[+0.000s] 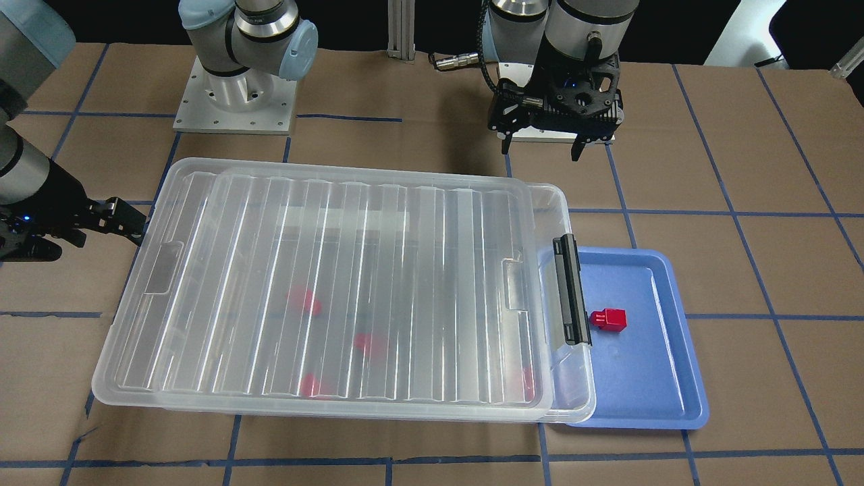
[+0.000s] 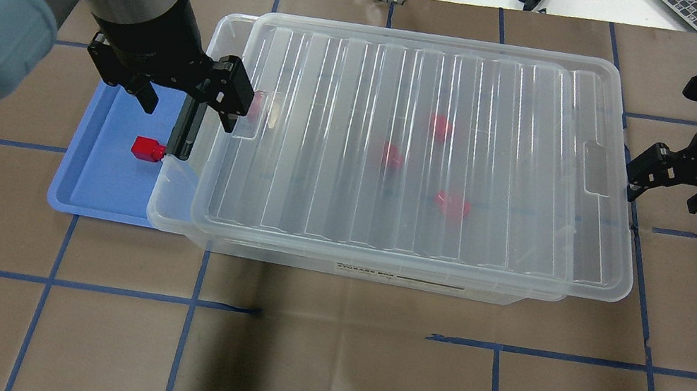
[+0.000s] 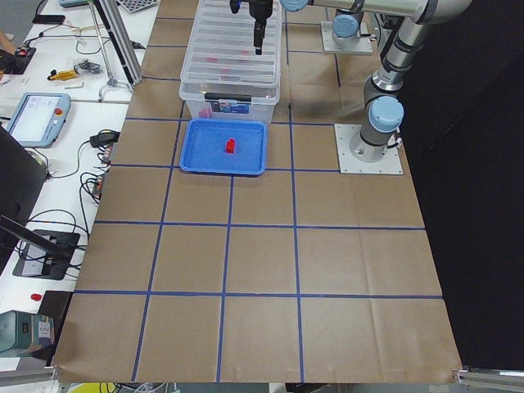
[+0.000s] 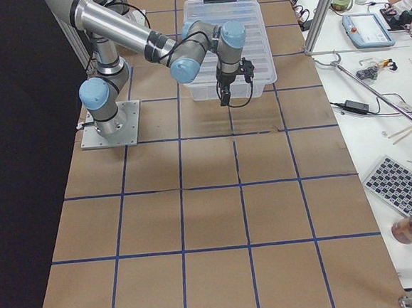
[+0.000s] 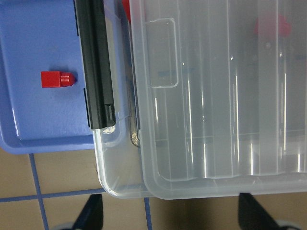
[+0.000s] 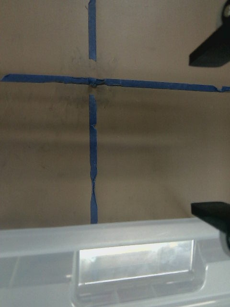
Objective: Place red block in blue tray from box
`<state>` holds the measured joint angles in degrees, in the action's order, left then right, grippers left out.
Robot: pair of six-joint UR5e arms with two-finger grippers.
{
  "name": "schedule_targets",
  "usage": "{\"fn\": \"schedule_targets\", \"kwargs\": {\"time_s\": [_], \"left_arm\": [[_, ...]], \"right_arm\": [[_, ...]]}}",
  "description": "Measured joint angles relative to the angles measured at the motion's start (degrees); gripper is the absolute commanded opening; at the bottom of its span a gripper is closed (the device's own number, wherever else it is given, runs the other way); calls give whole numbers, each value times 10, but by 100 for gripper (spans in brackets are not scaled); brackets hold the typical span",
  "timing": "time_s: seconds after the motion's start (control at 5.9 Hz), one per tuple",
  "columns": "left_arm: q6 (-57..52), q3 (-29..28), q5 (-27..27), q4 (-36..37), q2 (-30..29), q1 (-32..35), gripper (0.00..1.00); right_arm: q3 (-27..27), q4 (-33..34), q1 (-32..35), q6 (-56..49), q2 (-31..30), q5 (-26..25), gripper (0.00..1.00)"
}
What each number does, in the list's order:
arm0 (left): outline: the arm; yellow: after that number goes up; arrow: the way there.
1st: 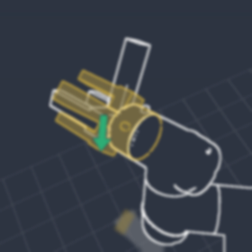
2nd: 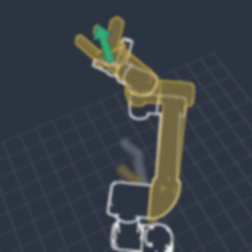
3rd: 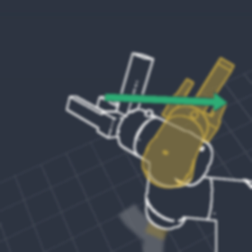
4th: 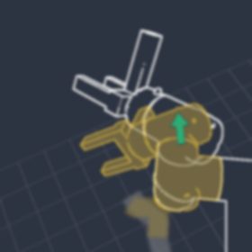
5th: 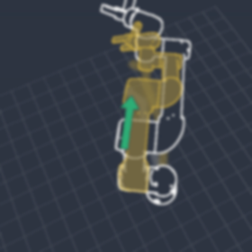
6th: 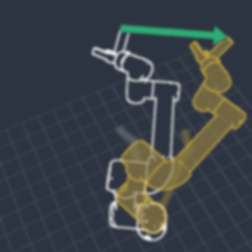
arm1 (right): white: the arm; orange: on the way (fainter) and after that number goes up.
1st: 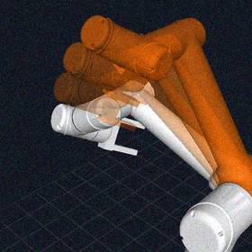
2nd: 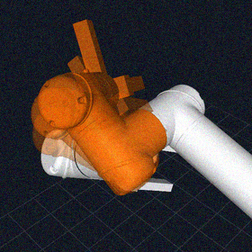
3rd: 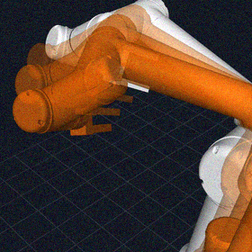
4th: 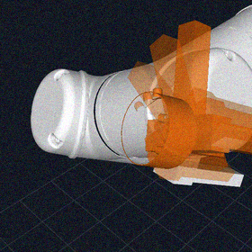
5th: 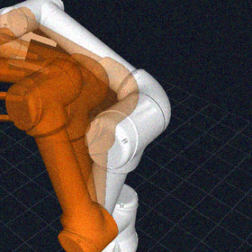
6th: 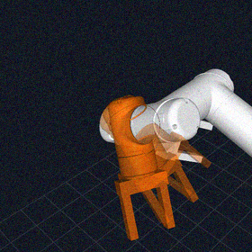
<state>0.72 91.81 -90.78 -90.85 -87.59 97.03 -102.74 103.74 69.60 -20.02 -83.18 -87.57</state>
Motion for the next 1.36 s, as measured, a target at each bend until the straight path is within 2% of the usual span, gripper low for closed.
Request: {"fn": "schedule_targets", "kwargs": {"time_s": [0.85,1.36], "left_arm": [[-2,0,3,1,0,-1,98],[-2,0,3,1,0,-1,98]], "right_arm": [[9,5,36,27,2,-5,100],[64,-8,31,11,-4,-39,100]]}}
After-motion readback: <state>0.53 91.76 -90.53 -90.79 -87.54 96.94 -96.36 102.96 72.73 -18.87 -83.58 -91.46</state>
